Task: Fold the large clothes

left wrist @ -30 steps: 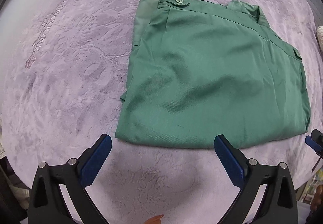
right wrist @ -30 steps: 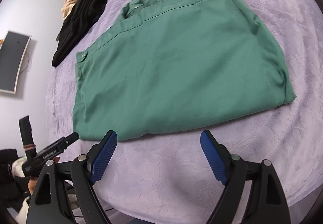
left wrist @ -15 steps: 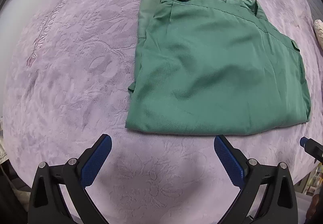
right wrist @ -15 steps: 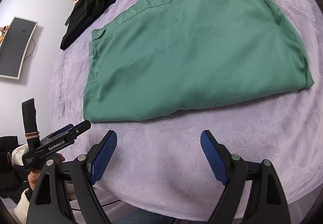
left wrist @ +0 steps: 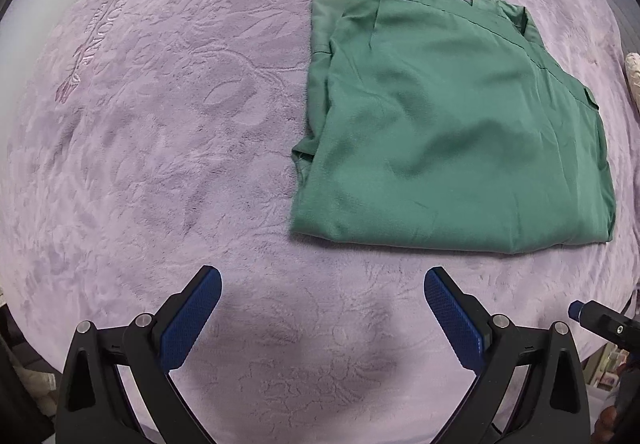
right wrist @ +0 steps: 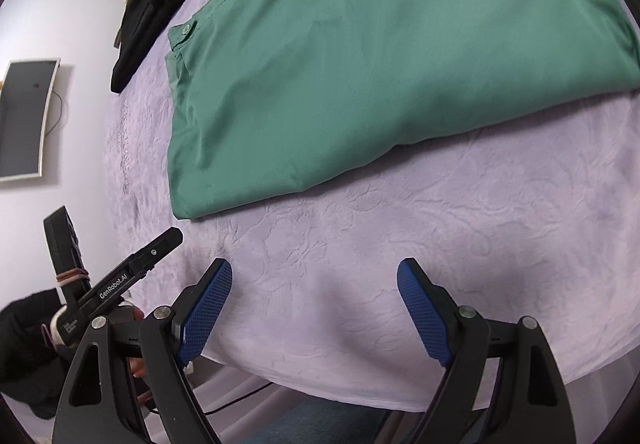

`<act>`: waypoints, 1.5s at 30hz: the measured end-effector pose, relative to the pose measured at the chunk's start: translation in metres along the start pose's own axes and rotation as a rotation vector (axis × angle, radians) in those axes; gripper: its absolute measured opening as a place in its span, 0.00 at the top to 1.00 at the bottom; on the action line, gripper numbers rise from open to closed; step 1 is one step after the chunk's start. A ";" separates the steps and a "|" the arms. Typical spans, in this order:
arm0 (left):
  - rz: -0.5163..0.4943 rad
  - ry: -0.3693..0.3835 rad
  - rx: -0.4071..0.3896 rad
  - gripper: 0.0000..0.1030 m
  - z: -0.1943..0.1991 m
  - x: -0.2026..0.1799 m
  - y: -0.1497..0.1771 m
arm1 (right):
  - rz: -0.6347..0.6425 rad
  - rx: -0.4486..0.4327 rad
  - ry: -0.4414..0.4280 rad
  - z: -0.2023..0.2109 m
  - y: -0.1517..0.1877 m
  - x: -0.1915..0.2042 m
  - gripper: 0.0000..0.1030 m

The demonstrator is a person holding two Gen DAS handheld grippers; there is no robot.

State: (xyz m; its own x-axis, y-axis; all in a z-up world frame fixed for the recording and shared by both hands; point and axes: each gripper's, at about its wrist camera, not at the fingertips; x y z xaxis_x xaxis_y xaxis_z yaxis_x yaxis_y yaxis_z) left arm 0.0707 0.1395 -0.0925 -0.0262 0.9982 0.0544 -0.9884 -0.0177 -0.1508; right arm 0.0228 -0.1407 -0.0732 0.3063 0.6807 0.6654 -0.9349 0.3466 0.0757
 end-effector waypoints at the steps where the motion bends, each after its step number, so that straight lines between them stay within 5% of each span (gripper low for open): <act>1: 0.008 0.000 0.003 0.01 -0.002 0.005 0.000 | -0.008 0.002 -0.007 -0.004 0.000 0.000 0.16; 14: 0.092 0.078 -0.050 0.01 -0.016 0.043 -0.039 | -0.080 0.004 -0.167 -0.045 -0.012 -0.003 0.16; 23: 0.114 0.013 -0.078 0.01 -0.053 0.034 -0.072 | -0.103 -0.042 -0.301 -0.069 -0.028 -0.006 0.16; 33: 0.120 0.123 -0.099 0.01 -0.060 0.053 -0.057 | -0.163 -0.155 -0.494 -0.083 -0.043 -0.013 0.15; 39: 0.155 0.328 -0.071 0.01 -0.050 0.073 -0.058 | -0.210 -0.180 -0.505 -0.098 -0.050 -0.005 0.15; 41: 0.145 0.368 -0.057 0.01 -0.051 0.072 -0.064 | -0.240 -0.186 -0.538 -0.097 -0.052 -0.007 0.36; 42: 0.139 0.383 -0.048 0.01 -0.052 0.070 -0.066 | -0.239 -0.185 -0.541 -0.095 -0.054 -0.007 0.74; 43: 0.132 0.398 -0.040 0.01 -0.054 0.068 -0.069 | -0.232 -0.188 -0.548 -0.090 -0.054 -0.008 0.87; 45: 0.124 0.420 -0.023 0.01 -0.057 0.064 -0.072 | -0.213 -0.197 -0.616 -0.078 -0.058 -0.008 0.90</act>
State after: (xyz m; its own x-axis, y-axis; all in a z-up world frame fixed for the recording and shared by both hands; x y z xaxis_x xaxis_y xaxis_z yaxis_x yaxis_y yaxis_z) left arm 0.1486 0.2082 -0.1345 -0.0768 0.9255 -0.3708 -0.9779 -0.1424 -0.1531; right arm 0.0883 -0.1158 -0.1407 0.2677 0.1134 0.9568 -0.7974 0.5834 0.1540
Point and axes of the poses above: each gripper's, at about its wrist camera, not at the fingertips, and z roughly against the way its jaws point, x to its left, y to its underside, and after that the axes turned 7 degrees about -y, right-handed
